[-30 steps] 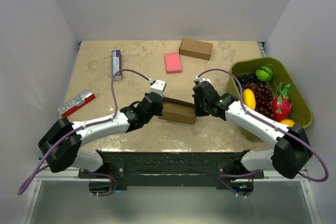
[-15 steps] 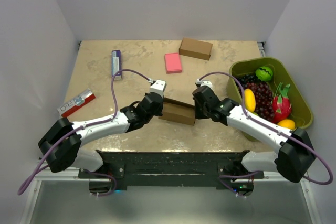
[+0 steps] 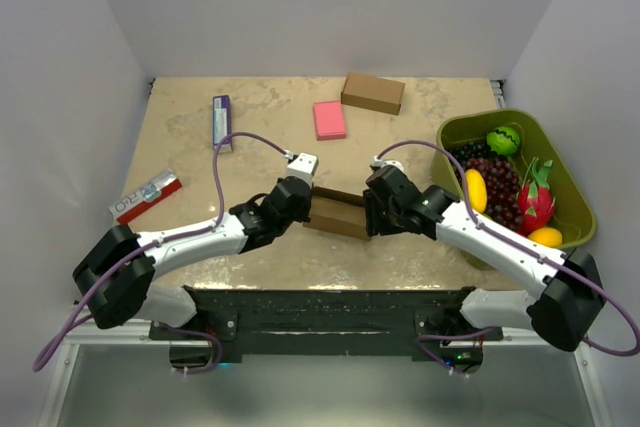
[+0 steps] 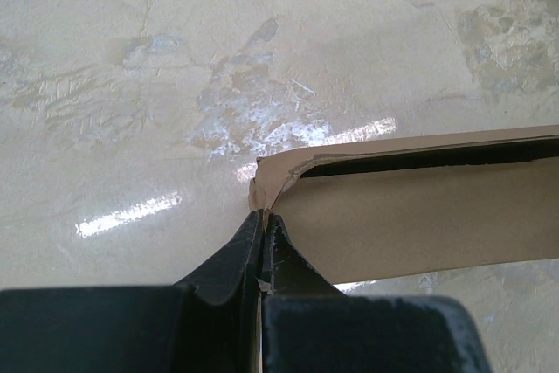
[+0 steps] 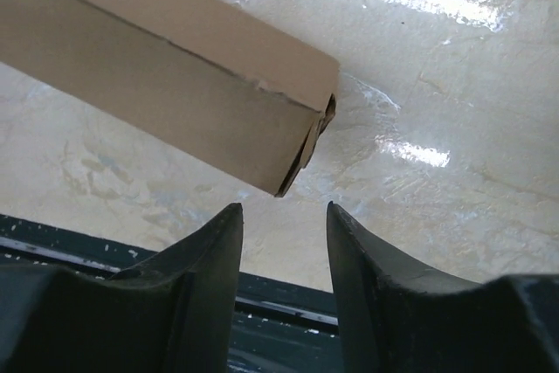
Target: Fold the paper box
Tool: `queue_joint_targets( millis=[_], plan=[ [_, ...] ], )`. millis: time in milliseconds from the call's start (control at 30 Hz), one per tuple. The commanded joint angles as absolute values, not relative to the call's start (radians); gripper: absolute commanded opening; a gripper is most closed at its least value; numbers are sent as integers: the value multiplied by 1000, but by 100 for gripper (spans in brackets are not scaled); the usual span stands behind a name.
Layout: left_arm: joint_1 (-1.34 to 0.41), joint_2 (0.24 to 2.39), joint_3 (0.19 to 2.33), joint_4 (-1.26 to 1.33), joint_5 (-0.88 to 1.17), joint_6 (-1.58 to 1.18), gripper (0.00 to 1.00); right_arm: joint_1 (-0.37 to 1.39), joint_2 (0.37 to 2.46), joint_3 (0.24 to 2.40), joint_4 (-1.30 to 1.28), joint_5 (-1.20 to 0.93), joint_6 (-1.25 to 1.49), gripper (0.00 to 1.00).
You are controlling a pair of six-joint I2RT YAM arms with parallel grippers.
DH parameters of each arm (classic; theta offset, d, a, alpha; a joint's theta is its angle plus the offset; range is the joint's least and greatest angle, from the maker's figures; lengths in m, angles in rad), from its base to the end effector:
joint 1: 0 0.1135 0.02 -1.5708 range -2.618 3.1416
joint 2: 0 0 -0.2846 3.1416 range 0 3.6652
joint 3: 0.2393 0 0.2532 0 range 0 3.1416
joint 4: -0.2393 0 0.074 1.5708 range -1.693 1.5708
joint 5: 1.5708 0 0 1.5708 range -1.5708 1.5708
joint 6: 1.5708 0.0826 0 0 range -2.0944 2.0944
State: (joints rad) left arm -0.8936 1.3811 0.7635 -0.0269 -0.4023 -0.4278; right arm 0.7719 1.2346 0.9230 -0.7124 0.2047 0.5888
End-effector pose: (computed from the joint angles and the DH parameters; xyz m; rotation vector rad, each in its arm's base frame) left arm 0.2267 -0.2303 0.2094 0.2848 2.1547 -0.3145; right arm 0.1974 0.1687 0.2316 -0.1619 2.5763 0.2492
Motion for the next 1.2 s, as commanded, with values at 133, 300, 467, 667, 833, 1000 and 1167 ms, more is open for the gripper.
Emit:
queue_joint_targets(
  millis=[133,300,467,667,833,1000,1167],
  plan=[
    [-917,1428,730,-225,-318,-437,0,775,1189,1023,-784,259,597,53],
    [-919,1428,729,-224,-313,-440,0,775,1216,1051,-766,325,575,50],
    [-919,1425,729,-229,-314,-440,0,775,1249,1065,-732,371,555,42],
    [-920,1427,732,-232,-314,-442,0,775,1272,1068,-707,402,538,33],
    [-920,1431,733,-233,-314,-442,0,773,1278,1066,-698,426,528,28],
    [-922,1436,735,-233,-314,-442,0,775,1284,1046,-661,431,508,22],
    [-923,1437,735,-236,-313,-443,0,776,1292,1035,-640,414,499,9]
  ],
)
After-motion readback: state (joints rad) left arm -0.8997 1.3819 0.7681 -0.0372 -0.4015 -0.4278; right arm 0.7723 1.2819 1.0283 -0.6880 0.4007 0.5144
